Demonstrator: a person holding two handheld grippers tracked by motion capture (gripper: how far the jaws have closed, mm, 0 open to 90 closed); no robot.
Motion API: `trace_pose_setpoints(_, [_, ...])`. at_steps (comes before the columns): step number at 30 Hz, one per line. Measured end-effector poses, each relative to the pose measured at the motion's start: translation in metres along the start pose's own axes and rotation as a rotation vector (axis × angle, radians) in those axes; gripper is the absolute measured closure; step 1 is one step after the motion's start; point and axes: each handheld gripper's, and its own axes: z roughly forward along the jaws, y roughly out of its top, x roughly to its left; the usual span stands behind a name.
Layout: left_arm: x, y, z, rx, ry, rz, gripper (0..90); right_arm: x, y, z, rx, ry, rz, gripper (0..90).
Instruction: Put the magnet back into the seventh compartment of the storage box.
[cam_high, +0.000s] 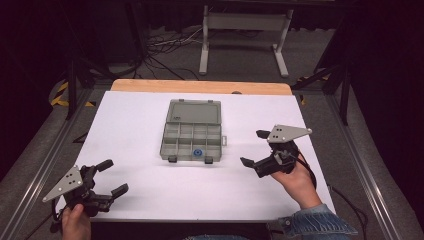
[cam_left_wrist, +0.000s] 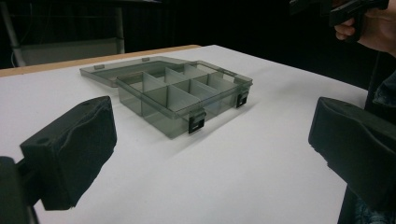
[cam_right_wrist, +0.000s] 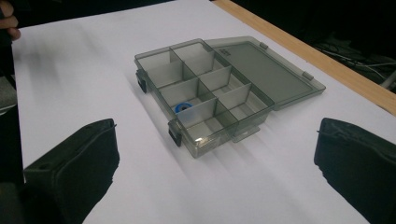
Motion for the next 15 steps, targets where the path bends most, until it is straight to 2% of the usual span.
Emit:
trace_pose_setpoints(5, [0.0,0.0,0.0,-0.001,0.0,-0.001,1.7,-0.001,-0.007,-0.003,-0.031,-0.004,0.005,0.1])
trace_pose_setpoints(7, [0.0,0.0,0.0,-0.001,-0.001,0.001,1.8,-0.002,-0.013,-0.006,-0.058,-0.005,0.032,0.1])
trace_pose_setpoints(10, [0.0,0.0,0.0,-0.002,-0.001,-0.004,1.8,-0.001,-0.019,-0.006,-0.085,0.01,0.026,1.7])
trace_pose_setpoints(12, [0.0,0.0,0.0,-0.002,0.0,-0.005,1.7,0.001,-0.024,-0.006,-0.095,0.001,0.019,1.9])
trace_pose_setpoints(15, [0.0,0.0,0.0,-0.003,-0.001,-0.003,1.8,0.002,-0.033,-0.005,-0.12,0.008,0.033,1.9])
